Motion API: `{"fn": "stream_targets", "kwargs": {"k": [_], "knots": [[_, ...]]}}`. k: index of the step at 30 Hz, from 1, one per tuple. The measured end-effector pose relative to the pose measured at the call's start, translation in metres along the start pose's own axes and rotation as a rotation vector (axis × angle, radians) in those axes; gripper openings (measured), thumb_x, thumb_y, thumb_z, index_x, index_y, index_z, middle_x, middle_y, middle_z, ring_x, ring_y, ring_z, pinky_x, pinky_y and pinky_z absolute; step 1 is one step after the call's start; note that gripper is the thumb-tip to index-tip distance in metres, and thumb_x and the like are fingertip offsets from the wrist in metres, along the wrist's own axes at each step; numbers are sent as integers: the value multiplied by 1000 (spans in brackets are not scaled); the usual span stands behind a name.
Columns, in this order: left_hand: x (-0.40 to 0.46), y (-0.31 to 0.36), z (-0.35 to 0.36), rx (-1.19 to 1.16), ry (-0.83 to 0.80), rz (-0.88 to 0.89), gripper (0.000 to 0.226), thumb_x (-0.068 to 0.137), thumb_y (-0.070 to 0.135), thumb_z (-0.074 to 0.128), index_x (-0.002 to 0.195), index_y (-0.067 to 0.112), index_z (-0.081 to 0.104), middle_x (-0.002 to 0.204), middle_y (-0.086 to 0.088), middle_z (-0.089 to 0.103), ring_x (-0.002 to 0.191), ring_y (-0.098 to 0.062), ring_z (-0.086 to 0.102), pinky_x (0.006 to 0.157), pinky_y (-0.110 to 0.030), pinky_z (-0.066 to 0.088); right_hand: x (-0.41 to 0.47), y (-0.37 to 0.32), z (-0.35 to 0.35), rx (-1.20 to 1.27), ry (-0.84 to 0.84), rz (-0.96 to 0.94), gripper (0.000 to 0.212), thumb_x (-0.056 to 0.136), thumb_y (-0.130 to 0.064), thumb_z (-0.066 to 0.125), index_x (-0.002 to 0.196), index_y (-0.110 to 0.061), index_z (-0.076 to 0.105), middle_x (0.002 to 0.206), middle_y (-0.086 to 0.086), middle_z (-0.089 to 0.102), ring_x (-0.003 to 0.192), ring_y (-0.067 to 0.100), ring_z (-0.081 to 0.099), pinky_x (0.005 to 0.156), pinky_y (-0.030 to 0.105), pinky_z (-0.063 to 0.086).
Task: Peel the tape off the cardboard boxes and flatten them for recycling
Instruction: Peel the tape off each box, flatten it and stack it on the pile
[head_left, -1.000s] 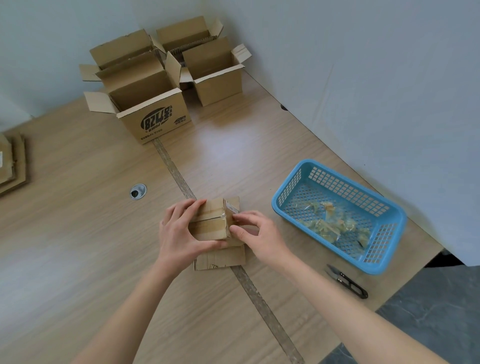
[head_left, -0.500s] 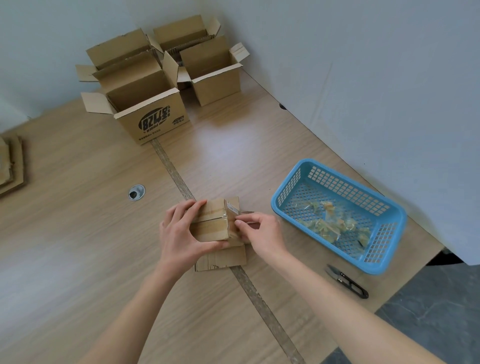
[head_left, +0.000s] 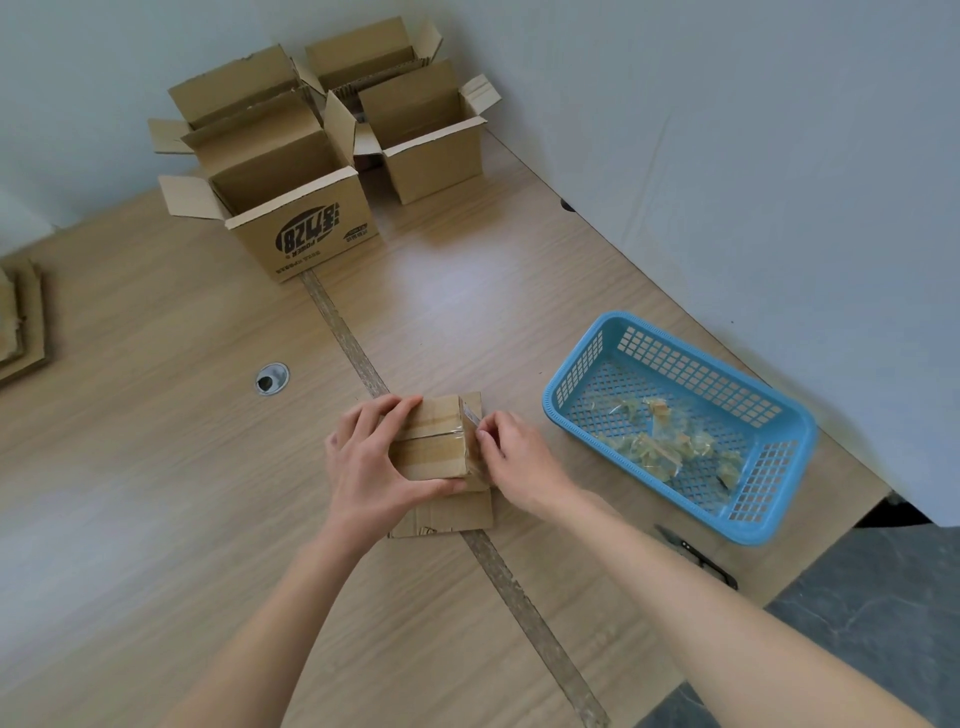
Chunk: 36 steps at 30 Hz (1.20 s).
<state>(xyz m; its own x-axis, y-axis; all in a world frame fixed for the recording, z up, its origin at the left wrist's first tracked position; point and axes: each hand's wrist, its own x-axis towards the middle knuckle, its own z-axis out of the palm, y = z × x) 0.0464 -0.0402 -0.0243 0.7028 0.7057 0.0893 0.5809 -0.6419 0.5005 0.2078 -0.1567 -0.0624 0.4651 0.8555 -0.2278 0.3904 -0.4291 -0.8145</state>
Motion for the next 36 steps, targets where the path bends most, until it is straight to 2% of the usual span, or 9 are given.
{"fn": "stream_targets", "kwargs": {"k": [4,7,11,15,19,22,27,31,36], "knots": [[-1,-1,-1,12,3,15,107,48,89,66,138,32,59,136,14,53,130,-16,41,101,-37,29,-1,3,-1,21,-71,4,15,107,-21,38,94,-22,45,97,-7,48,90,13,48,79,28,35],[0,-2,-2,23,-8,23,106,49,88,66,138,32,58,136,14,53,129,-17,41,100,-37,29,-5,5,-4,80,-97,30,17,107,-21,39,92,-24,47,97,-6,52,89,16,56,78,33,46],[-1,-2,0,36,-8,47,105,50,87,67,138,31,59,136,12,54,128,-19,42,100,-38,30,-9,8,-10,256,-60,125,14,107,-22,44,102,-24,56,104,-6,66,89,8,70,73,15,52],[-1,-1,3,45,3,53,104,50,87,67,137,30,59,135,12,54,128,-18,41,100,-36,27,-12,17,-10,307,-39,105,22,100,-25,62,120,-34,65,113,-16,69,95,-1,68,86,18,55],[0,-1,5,59,6,50,104,50,86,67,137,30,59,134,12,54,128,-19,43,101,-36,28,-14,18,3,377,174,116,12,86,-18,79,93,-28,79,88,-14,77,85,1,71,84,27,59],[-1,-1,6,74,-1,57,105,49,87,67,137,31,59,134,11,54,128,-19,43,101,-38,30,-14,15,7,362,174,133,19,90,-17,75,80,-32,72,83,-10,75,85,8,71,86,35,59],[1,-4,3,52,2,26,105,48,86,69,138,33,57,136,14,52,129,-18,41,101,-38,31,-10,12,-12,160,29,128,14,98,-25,64,85,-30,64,90,-14,72,89,2,68,83,27,54],[-2,-3,3,106,-23,86,106,51,88,66,139,29,57,136,10,53,127,-22,43,101,-46,36,-11,12,-21,158,-10,166,14,97,-22,65,84,-28,65,85,-12,74,84,4,71,86,36,60],[-2,-3,5,124,-34,120,105,53,87,66,140,29,56,136,10,53,127,-22,43,101,-44,34,-16,24,-12,266,-3,264,14,99,-19,62,87,-25,66,87,-6,74,84,8,73,86,36,61]]}}
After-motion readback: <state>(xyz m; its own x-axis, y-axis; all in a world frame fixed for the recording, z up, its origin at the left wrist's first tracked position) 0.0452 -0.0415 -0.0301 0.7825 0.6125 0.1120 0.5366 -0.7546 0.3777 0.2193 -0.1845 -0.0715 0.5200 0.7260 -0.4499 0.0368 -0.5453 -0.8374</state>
